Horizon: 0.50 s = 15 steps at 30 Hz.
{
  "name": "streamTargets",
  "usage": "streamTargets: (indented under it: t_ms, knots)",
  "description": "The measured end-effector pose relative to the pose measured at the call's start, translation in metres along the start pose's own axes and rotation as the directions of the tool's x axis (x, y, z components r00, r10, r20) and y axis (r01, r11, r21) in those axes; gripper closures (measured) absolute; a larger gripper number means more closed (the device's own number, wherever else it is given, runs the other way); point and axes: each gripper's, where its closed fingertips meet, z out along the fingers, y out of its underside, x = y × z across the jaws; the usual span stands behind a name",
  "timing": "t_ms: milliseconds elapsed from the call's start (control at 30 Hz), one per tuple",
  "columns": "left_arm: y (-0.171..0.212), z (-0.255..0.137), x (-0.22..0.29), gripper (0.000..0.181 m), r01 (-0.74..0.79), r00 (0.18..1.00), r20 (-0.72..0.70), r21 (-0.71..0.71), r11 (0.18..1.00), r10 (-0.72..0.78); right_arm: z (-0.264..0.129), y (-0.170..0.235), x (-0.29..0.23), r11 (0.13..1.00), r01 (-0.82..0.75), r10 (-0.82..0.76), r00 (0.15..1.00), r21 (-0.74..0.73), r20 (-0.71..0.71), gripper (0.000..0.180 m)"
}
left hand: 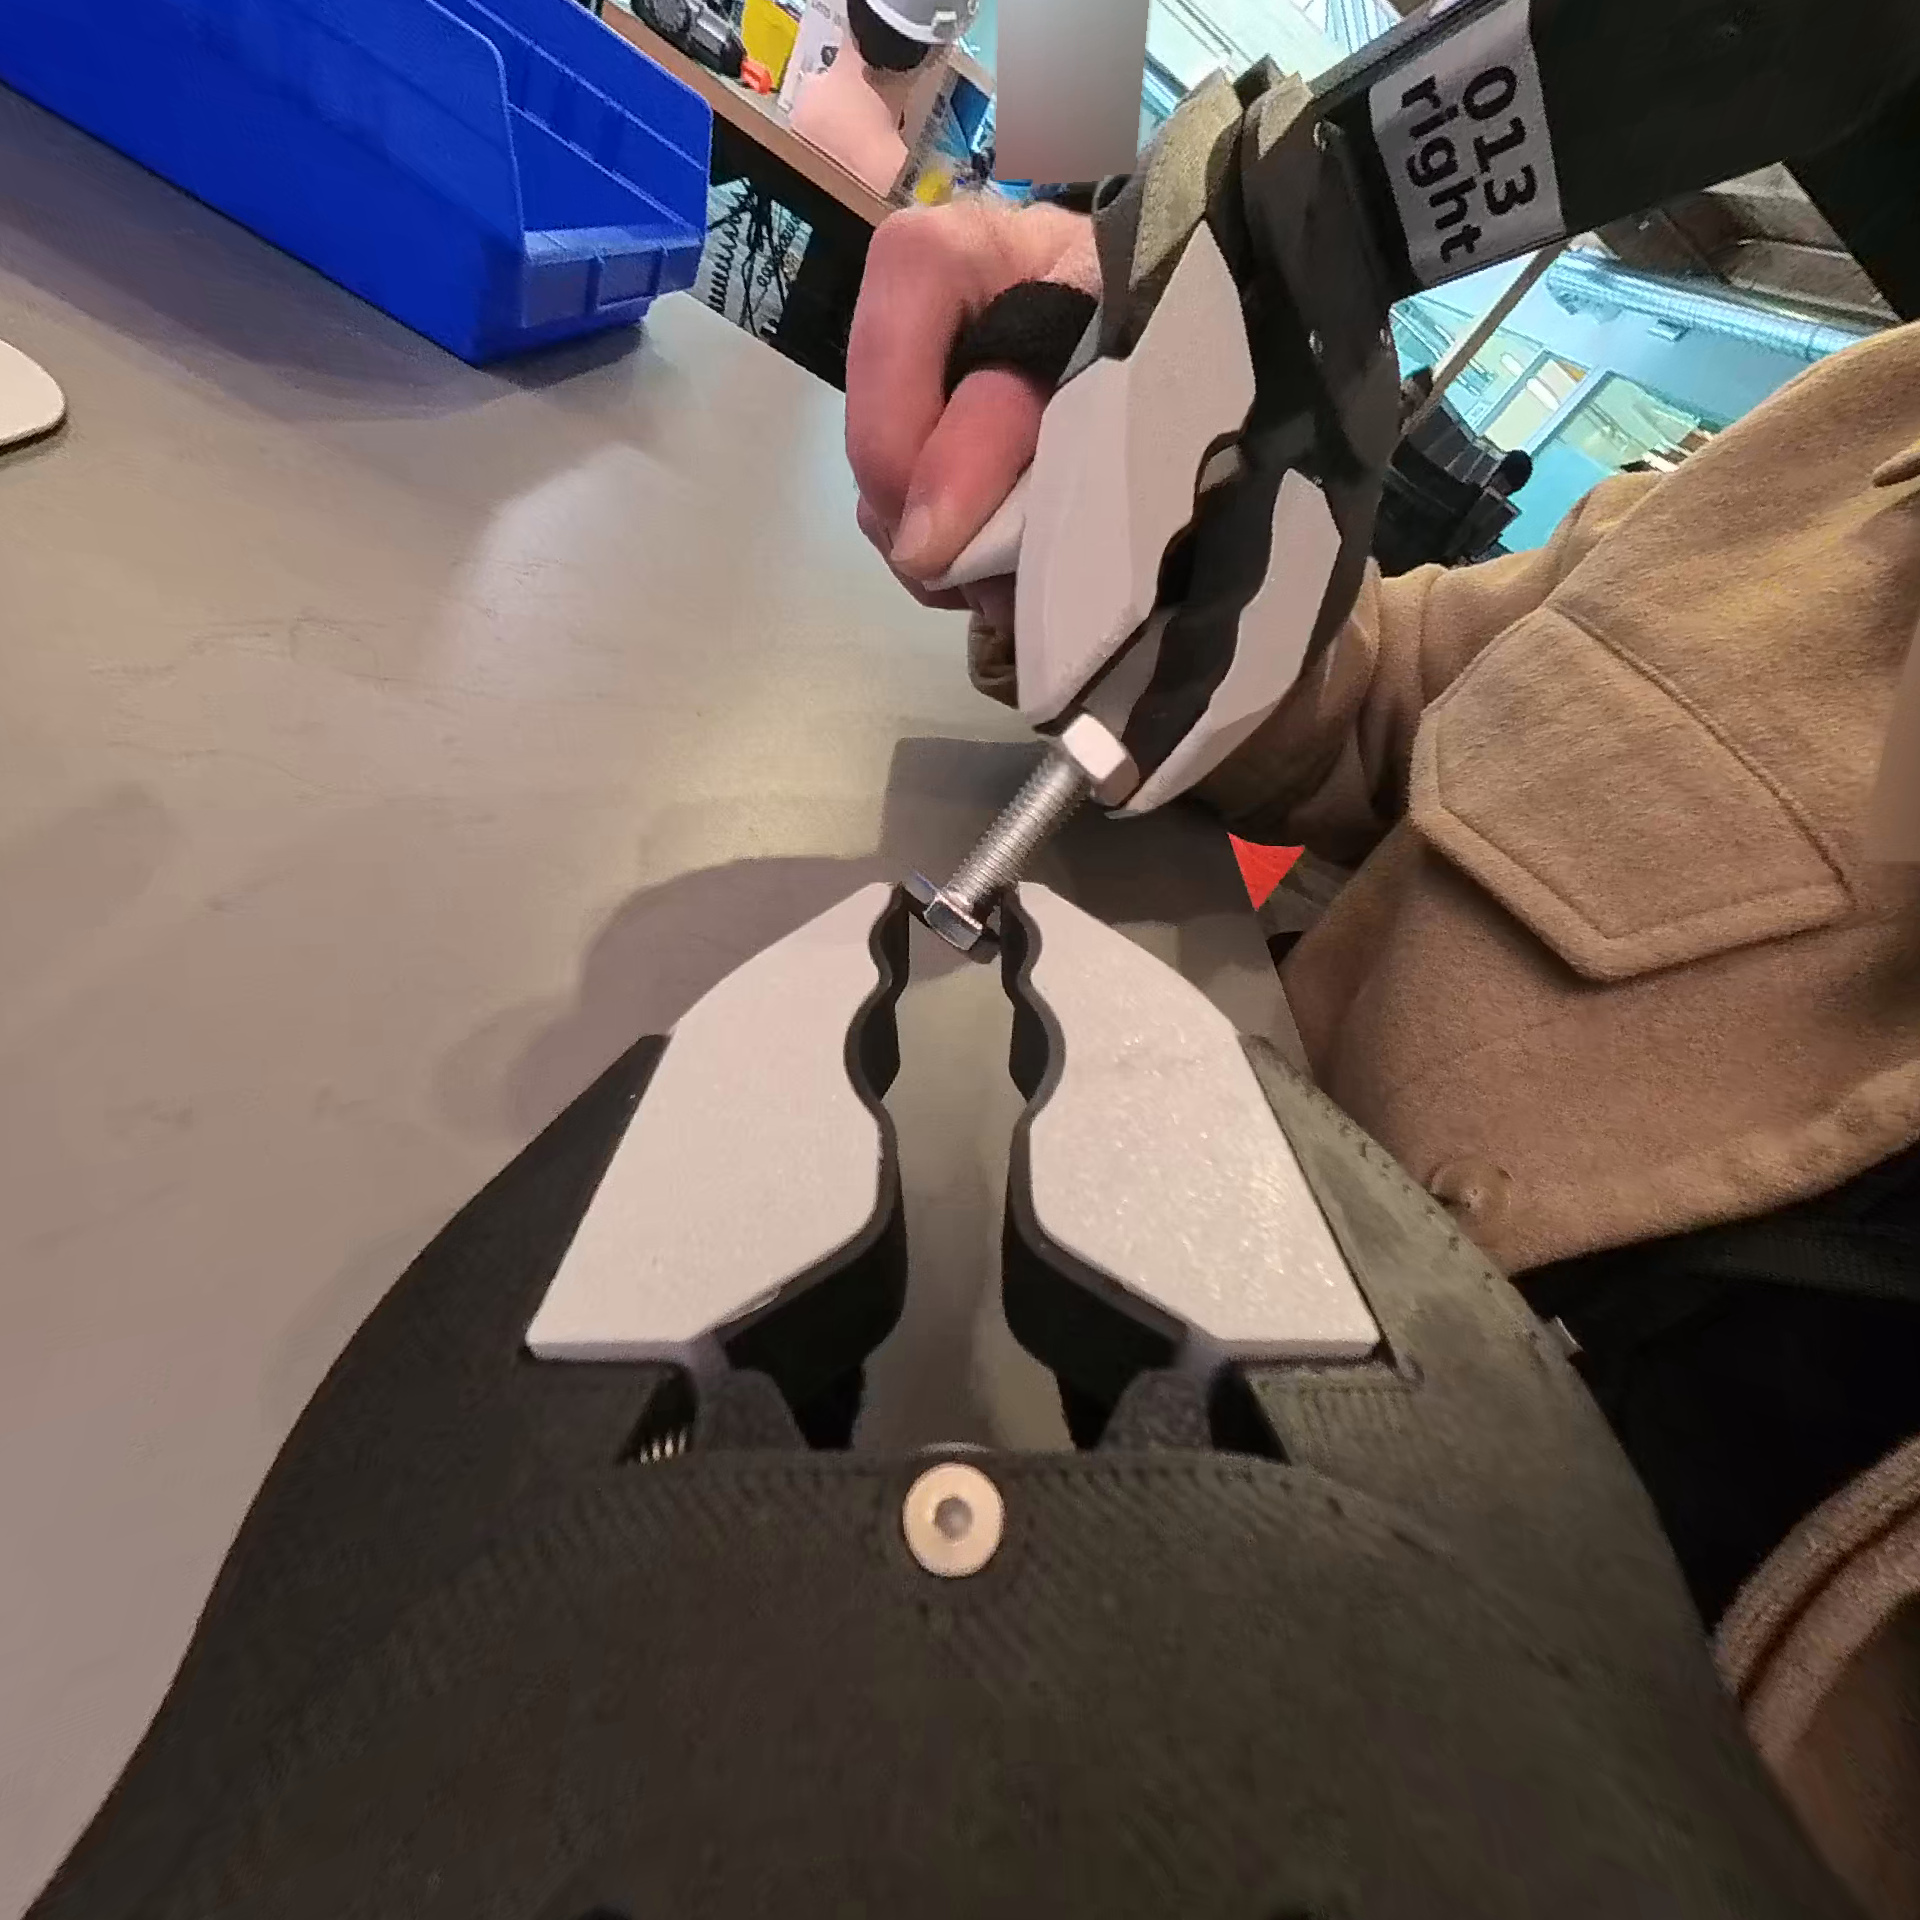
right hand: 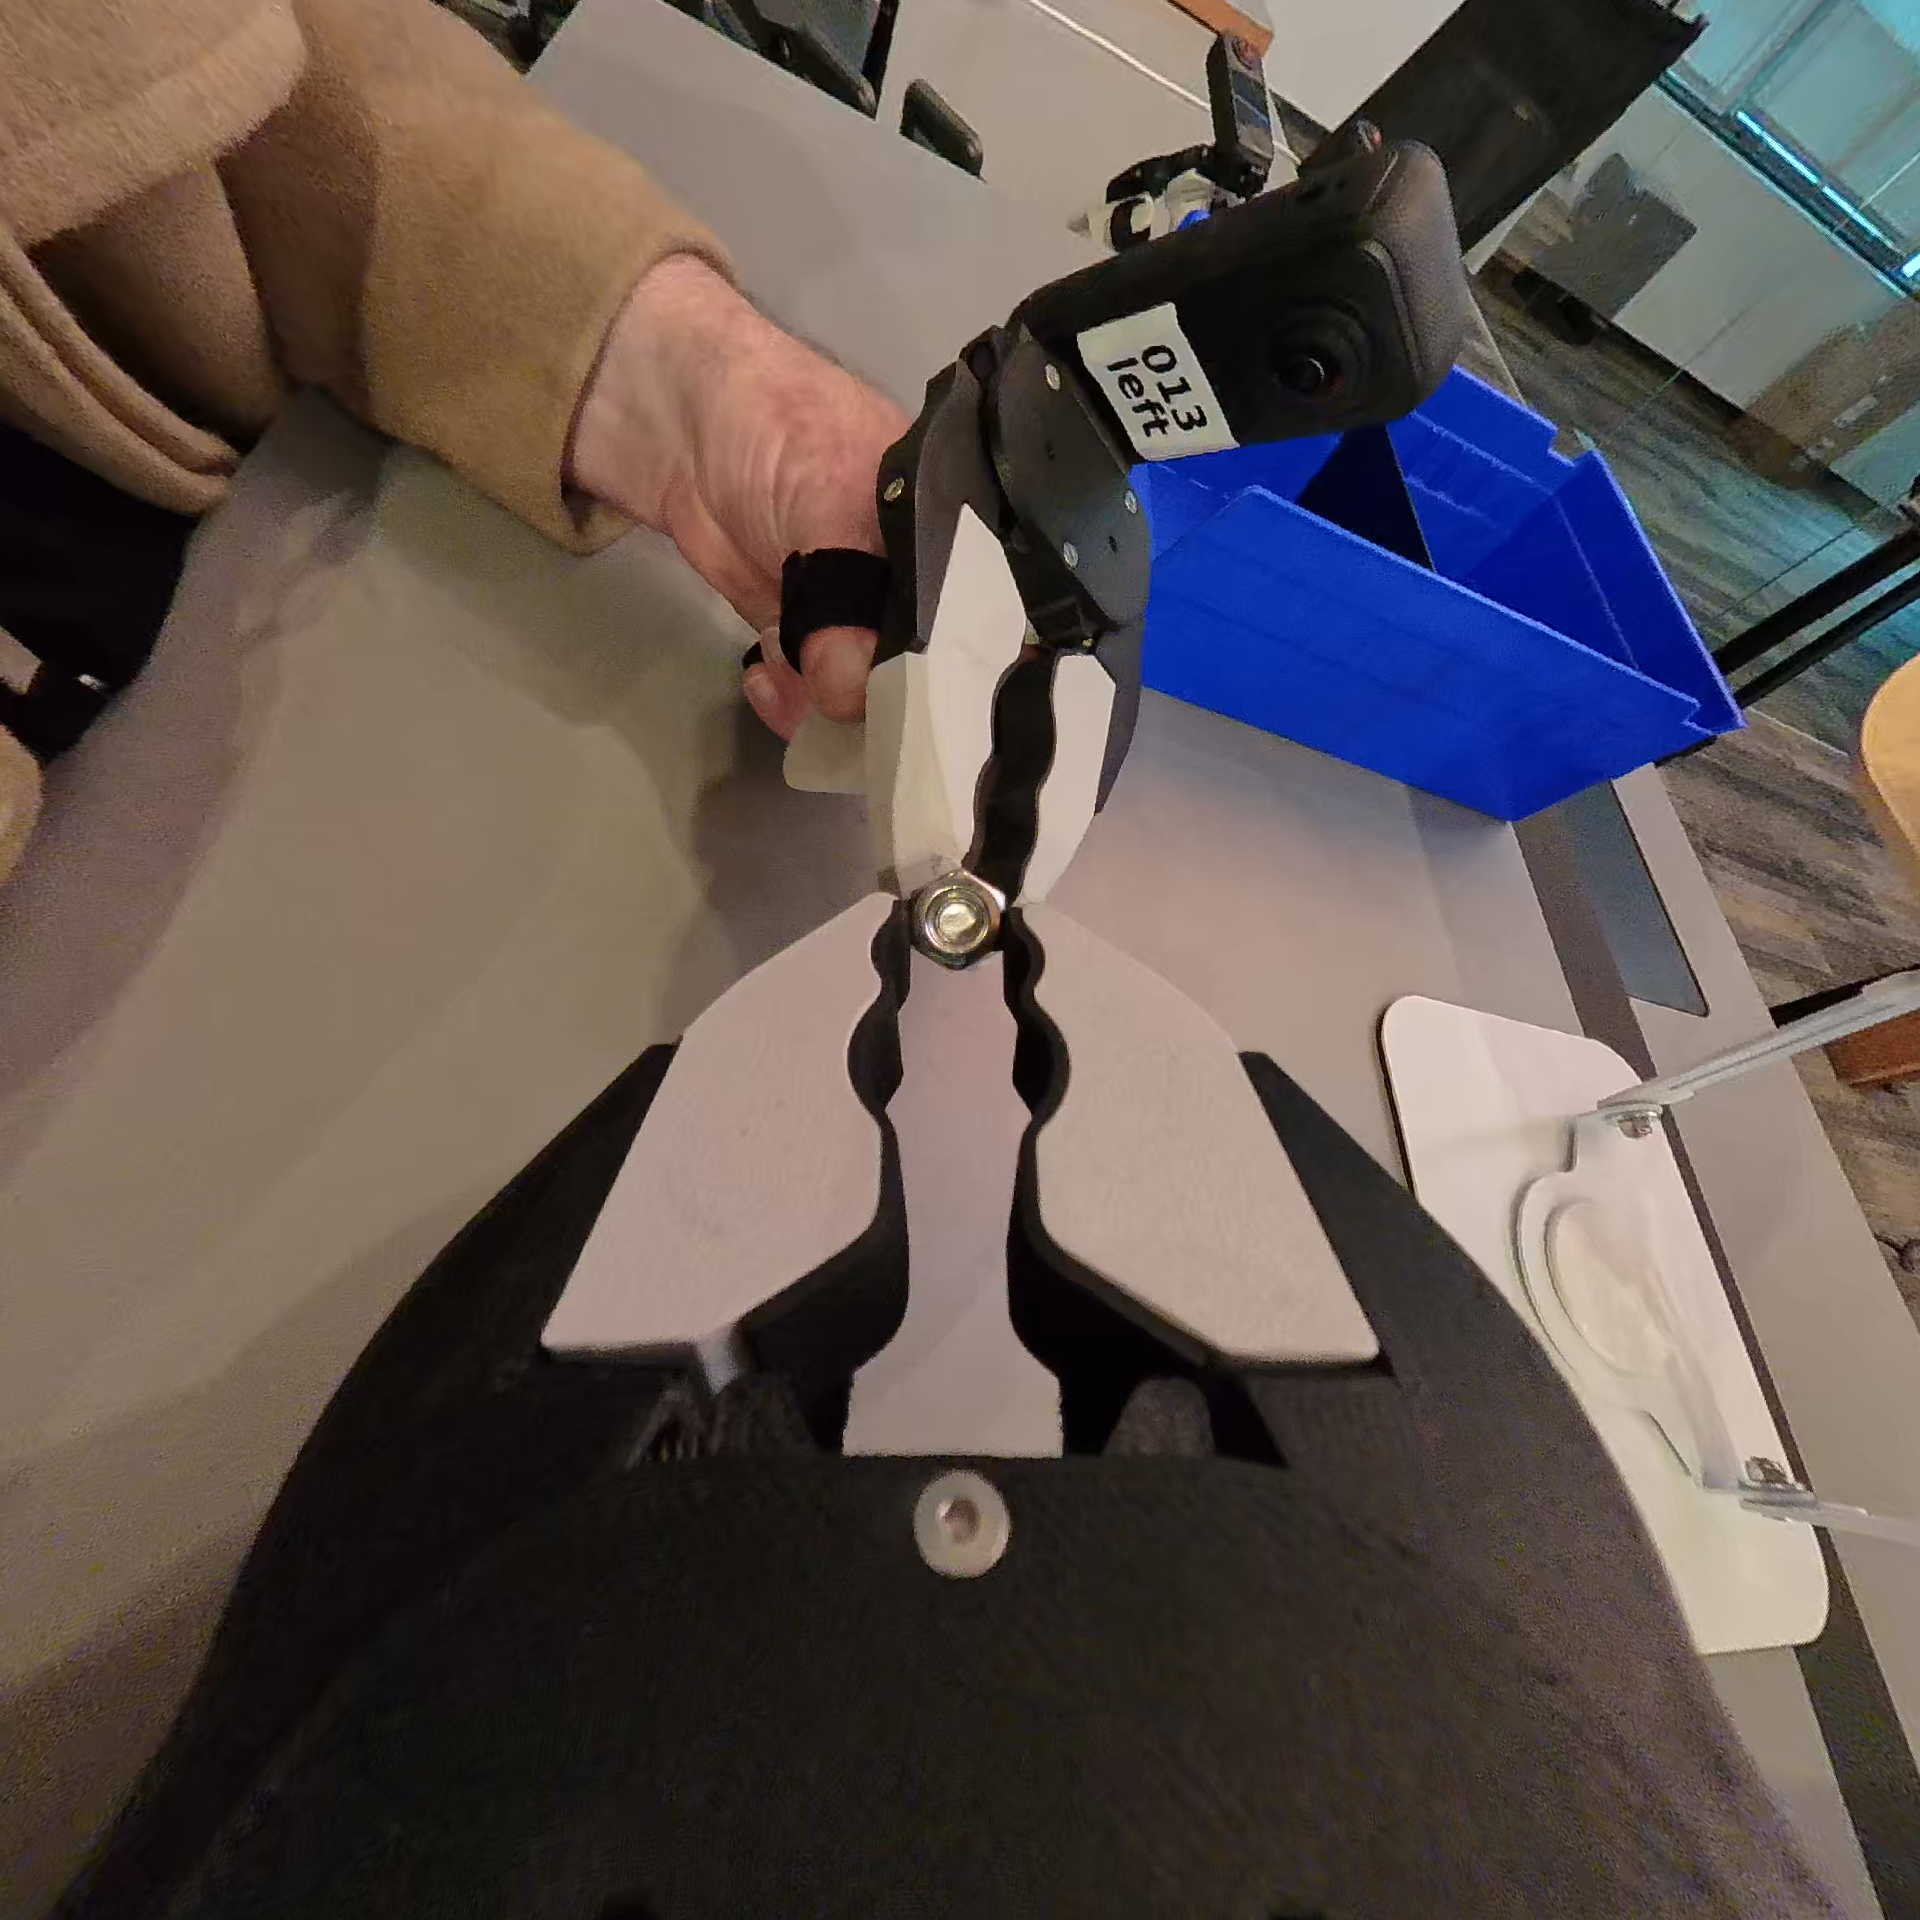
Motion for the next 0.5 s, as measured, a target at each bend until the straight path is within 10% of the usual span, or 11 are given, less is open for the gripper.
streamTargets:
  t_ms: [500]
  knots:
    - [-0.0069, -0.0031, -0.0018, 0.165, -0.047, 0.998, 0.037, 0.034, 0.998, 0.046, 0.0003, -0.0028, 0.0055, 0.998, -0.024, 0.026, 0.999, 0.051, -0.033, 0.162]
